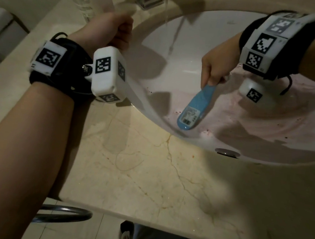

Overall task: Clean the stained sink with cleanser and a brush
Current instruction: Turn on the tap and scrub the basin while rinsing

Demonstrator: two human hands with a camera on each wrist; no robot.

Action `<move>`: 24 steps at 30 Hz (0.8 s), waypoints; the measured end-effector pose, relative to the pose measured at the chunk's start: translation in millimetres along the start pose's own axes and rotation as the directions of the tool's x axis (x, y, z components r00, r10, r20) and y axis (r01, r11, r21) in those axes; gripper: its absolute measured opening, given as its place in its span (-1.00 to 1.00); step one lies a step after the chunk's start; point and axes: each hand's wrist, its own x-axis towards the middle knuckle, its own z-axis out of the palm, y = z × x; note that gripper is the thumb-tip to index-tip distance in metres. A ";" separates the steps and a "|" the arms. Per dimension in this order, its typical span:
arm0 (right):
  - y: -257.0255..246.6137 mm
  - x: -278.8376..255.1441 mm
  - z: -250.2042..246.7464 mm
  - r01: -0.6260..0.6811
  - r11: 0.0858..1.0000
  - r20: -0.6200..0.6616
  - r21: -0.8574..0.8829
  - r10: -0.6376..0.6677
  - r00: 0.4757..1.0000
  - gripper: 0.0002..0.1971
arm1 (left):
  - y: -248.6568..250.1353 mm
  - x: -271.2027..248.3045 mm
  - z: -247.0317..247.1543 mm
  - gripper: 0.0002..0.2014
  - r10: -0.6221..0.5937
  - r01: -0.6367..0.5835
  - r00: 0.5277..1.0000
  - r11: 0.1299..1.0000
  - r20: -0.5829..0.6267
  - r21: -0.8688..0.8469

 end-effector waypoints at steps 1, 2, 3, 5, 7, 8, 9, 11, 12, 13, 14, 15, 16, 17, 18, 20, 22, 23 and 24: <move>2.6 1.9 -6.2 0.047 0.999 0.006 -0.012 -0.047 0.999 -0.80 | 0.0 0.1 0.0 -0.60 -0.001 0.001 1.000 1.000 0.000 -0.001; 1.9 3.8 -9.8 0.095 0.995 0.001 -0.003 -0.095 0.995 -0.78 | 0.2 0.3 -0.1 -0.60 -0.003 0.003 1.000 1.000 0.004 -0.002; -1.0 6.6 -10.4 0.135 0.990 -0.001 0.042 -0.135 0.991 -0.77 | 0.2 0.7 -0.3 -0.60 -0.005 0.005 1.000 1.000 0.009 -0.002; -10.4 13.7 -5.7 0.172 0.983 0.004 0.061 -0.172 0.985 -0.76 | -0.1 1.2 -1.0 -0.60 -0.004 0.004 1.000 1.000 0.011 -0.005; -16.6 24.1 -0.9 0.163 0.986 -0.077 0.045 -0.160 0.984 -0.73 | 0.0 1.9 -0.8 -0.60 -0.002 0.002 1.000 1.000 0.011 -0.006; -17.9 27.7 -1.4 0.150 0.988 -0.160 0.030 -0.143 0.977 -0.70 | 0.4 2.2 -0.3 -0.60 -0.002 0.002 1.000 1.000 0.014 -0.006; -17.0 31.2 -3.5 0.132 0.991 -0.267 0.012 -0.124 0.956 -0.67 | 0.7 2.5 -0.3 -0.60 -0.004 0.004 1.000 1.000 0.017 -0.005; -11.0 36.3 -6.6 0.089 0.996 -0.451 0.012 -0.074 0.889 -0.65 | 0.9 2.6 -0.9 -0.60 -0.005 0.005 1.000 1.000 0.017 -0.009; -7.1 39.4 -5.0 0.086 0.996 -0.478 0.039 -0.057 0.876 -0.65 | 0.8 2.4 -1.2 -0.61 -0.004 0.004 1.000 1.000 0.016 -0.011; -4.1 41.7 -1.6 0.095 0.993 -0.449 0.065 -0.056 0.892 -0.66 | 0.6 2.3 -1.6 -0.61 -0.002 0.003 1.000 1.000 0.013 -0.009; -0.5 44.4 2.9 0.109 0.990 -0.377 0.088 -0.068 0.924 -0.66 | 0.3 2.1 -1.7 -0.61 0.000 0.000 1.000 1.000 0.008 -0.005; 2.3 44.9 8.1 0.128 0.987 -0.272 0.102 -0.096 0.957 -0.67 | 0.0 2.0 -1.9 -0.61 0.001 -0.001 1.000 1.000 0.002 0.000; 5.3 44.1 12.6 0.143 0.983 -0.142 0.118 -0.126 0.982 -0.68 | -0.2 2.1 -1.8 -0.61 0.003 -0.003 1.000 1.000 -0.002 0.001; 6.8 41.3 15.6 0.146 0.981 -0.003 0.129 -0.147 0.989 -0.68 | -0.2 2.2 -2.0 -0.61 0.002 -0.002 1.000 1.000 -0.002 0.001; 7.3 38.1 16.9 0.133 0.982 0.128 0.134 -0.150 0.980 -0.67 | 0.0 2.1 -1.8 -0.61 0.001 -0.001 1.000 1.000 0.001 0.002; 4.4 29.9 16.8 0.077 0.992 0.301 0.105 -0.105 0.948 -0.65 | 0.1 2.2 -1.3 -0.61 -0.001 0.001 1.000 1.000 0.005 0.005; 3.6 29.7 15.5 0.069 0.993 0.318 0.097 -0.096 0.943 -0.66 | 0.2 2.4 -1.2 -0.61 -0.001 0.001 1.000 1.000 0.007 0.002; 3.8 33.3 14.9 0.078 0.991 0.259 0.110 -0.104 0.960 -0.68 | 0.2 2.5 -1.3 -0.61 0.000 0.000 1.000 1.000 0.008 -0.001; 4.1 38.5 13.6 0.091 0.987 0.154 0.132 -0.111 0.982 -0.69 | 0.3 2.5 -1.7 -0.61 0.002 -0.002 1.000 1.000 0.010 -0.005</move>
